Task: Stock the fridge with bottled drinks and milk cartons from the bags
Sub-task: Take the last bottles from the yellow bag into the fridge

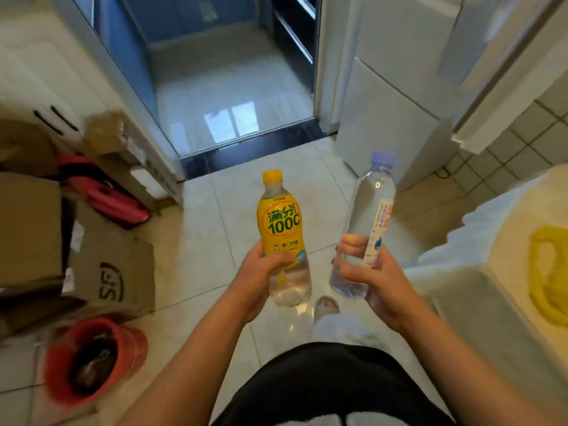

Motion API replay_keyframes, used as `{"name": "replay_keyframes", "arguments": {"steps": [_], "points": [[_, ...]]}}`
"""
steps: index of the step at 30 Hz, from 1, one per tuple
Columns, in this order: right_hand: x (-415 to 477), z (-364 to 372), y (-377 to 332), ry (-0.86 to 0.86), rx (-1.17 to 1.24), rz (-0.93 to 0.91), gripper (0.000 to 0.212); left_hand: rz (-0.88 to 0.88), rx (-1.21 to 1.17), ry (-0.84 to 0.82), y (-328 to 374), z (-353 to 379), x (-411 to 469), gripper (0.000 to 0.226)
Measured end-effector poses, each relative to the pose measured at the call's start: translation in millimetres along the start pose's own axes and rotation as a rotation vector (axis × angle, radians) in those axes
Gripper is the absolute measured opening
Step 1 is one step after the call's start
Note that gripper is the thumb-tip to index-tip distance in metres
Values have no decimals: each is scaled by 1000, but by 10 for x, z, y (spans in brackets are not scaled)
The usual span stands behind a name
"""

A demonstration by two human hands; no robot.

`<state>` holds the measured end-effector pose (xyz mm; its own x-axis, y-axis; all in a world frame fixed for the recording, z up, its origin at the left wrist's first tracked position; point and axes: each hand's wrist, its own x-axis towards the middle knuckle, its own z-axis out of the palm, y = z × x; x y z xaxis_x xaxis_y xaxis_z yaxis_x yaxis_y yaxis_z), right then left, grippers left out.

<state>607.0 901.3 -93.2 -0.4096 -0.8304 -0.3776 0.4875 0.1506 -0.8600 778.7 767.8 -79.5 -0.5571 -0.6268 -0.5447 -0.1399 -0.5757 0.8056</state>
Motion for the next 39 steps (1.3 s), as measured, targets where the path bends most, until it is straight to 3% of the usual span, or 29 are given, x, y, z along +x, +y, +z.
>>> {"name": "replay_keyframes", "arguments": {"steps": [5,12,20,25,30,36,39], "points": [[708,386,-178,-126,-18,-36,67,55,-24,110,290,-364,359,47],[2015,806,-673,-137,-92,-28,44,75,-32,162,1007,-576,1332,47],[3389,988,-1571,-67,-206,-53,66,145,50,174,2093,-466,2550,47],[4071,996,-2024,58,-182,-139,40,221,131,111,2672,-261,3274,57],[4757,851,-2451,201,-191,-249,56,259,130,-33,3200,4,4199,66],[5744,620,-2952,430,-161,-325,53,250,115,-215,3976,366,5470,70],[6278,530,-3278,579,-161,-383,39,263,219,-334,4520,555,6057,60]]}}
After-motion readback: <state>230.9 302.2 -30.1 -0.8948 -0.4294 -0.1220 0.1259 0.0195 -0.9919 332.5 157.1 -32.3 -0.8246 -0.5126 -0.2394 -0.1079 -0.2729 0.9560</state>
